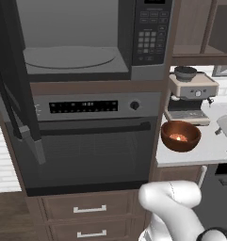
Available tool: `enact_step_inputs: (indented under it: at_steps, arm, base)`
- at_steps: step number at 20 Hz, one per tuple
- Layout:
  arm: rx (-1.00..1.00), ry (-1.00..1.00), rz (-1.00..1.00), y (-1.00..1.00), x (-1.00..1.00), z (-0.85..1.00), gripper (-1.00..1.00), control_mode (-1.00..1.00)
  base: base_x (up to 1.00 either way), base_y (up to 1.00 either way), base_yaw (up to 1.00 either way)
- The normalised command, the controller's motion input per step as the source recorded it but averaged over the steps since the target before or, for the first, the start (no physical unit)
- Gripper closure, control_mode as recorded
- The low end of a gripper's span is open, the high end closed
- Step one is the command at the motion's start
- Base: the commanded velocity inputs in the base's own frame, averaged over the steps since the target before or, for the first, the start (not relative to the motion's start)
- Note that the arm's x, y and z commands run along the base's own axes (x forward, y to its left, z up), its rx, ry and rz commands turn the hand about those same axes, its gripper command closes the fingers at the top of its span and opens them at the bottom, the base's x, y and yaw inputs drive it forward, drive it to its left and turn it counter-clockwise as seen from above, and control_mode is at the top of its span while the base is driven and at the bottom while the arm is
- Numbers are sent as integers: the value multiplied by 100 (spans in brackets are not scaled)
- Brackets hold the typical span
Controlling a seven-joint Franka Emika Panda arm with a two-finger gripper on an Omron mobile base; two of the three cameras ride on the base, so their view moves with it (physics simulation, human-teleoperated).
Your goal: Open the microwave, place the bowl with waffle inside the microwave, then close the microwave door and turn it on.
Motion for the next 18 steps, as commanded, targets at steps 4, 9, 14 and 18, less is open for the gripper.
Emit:
enact_step_inputs:
  at_steps: [4,9,14,18]
  arm:
    - [4,19,13,-95,77,-50,-100,-100]
    - [0,15,18,-45,94,-56,-100,-100]
    - [0,-1,21,0,90,-41,-100,-100]
    - [0,-5,19,0,56,-35,-100,-100]
  base:
    - [0,0,0]
    - [0,0,0]
    - [0,0,0]
    - [0,0,0]
